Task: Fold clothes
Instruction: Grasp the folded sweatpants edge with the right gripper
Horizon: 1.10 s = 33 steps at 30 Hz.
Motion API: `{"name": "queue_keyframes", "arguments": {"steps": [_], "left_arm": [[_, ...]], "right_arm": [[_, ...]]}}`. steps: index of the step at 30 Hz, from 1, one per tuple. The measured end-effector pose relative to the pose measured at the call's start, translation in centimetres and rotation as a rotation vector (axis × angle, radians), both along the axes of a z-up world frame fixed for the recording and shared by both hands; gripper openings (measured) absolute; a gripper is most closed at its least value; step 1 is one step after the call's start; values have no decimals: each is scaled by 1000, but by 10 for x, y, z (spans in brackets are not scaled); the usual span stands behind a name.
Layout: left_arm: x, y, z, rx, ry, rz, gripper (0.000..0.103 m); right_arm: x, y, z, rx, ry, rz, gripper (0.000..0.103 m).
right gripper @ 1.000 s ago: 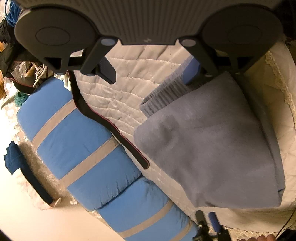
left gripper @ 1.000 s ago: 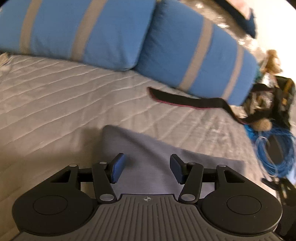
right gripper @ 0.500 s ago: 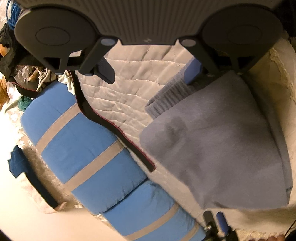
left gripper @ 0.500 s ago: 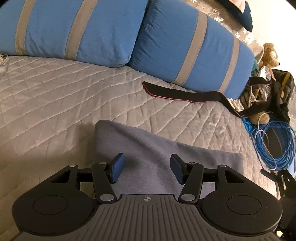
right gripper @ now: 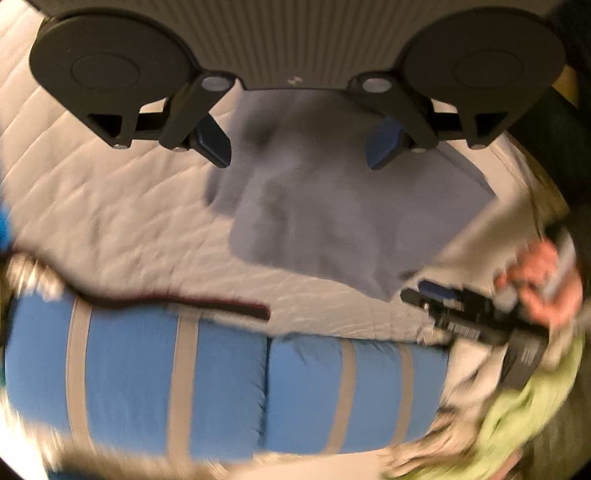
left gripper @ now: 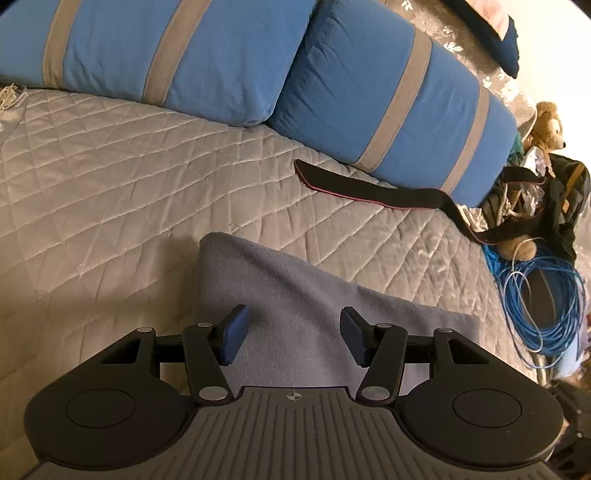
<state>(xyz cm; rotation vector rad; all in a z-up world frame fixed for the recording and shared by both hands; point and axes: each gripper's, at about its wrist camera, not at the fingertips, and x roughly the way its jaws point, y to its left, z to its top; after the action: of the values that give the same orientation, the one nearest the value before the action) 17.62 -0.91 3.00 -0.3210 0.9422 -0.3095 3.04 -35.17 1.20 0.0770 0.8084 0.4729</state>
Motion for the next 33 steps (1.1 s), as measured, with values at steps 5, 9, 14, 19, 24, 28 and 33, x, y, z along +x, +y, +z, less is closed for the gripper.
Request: {"name": "queue_keyframes", "arguments": {"steps": [5, 9, 14, 19, 24, 28, 33], "left_arm": [[-1, 2, 0, -4, 3, 3, 53], [0, 3, -2, -7, 23, 4, 53], [0, 4, -4, -11, 29, 5, 53], [1, 4, -5, -14, 45, 2, 53], [2, 5, -5, -24, 58, -3, 53], [3, 4, -4, -25, 58, -8, 53], [-1, -1, 1, 22, 22, -18, 53]], "right_arm": [[20, -7, -22, 130, 183, -65, 72], [26, -7, -38, 186, 267, -73, 71], [34, -2, -54, 213, 320, -86, 67], [40, -7, -68, 259, 424, -153, 18], [34, -19, -51, 259, 387, -177, 11], [32, -26, -42, 230, 358, -183, 11], [29, -22, -44, 191, 341, -173, 11]]}}
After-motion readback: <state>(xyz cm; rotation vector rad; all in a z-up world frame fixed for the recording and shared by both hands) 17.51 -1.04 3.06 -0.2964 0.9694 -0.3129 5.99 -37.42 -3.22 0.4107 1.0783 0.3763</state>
